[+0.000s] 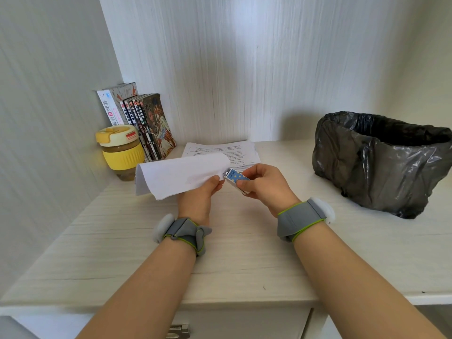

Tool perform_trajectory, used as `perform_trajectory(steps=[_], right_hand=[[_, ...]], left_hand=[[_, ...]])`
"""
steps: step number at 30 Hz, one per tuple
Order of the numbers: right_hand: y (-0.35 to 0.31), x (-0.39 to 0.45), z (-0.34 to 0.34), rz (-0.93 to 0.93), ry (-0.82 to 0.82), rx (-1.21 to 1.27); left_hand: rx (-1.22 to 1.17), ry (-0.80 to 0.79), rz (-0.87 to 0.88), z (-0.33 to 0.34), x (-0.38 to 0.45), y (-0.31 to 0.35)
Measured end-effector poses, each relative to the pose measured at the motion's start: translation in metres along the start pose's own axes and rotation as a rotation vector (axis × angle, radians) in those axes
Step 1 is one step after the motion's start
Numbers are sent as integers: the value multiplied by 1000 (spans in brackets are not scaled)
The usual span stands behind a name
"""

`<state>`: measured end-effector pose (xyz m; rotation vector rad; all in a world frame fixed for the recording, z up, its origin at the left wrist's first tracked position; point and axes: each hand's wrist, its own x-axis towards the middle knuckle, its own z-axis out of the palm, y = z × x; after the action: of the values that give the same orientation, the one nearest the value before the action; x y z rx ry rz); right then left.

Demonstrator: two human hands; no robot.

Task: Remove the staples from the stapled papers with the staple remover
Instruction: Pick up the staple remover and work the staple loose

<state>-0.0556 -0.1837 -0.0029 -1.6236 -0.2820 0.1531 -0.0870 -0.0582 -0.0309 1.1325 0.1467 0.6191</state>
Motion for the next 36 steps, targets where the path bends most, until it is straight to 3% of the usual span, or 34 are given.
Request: perform_trajectory(steps=[19, 28, 36], right_hand=[[-2, -6, 4, 49, -102, 36], [-3, -6, 5, 89, -90, 122], [-1, -5, 4, 54, -79, 51]], left_hand=[[-8, 9, -14, -1, -1, 1], [-17, 66, -28, 0, 0, 2], [28, 31, -21, 0, -1, 3]])
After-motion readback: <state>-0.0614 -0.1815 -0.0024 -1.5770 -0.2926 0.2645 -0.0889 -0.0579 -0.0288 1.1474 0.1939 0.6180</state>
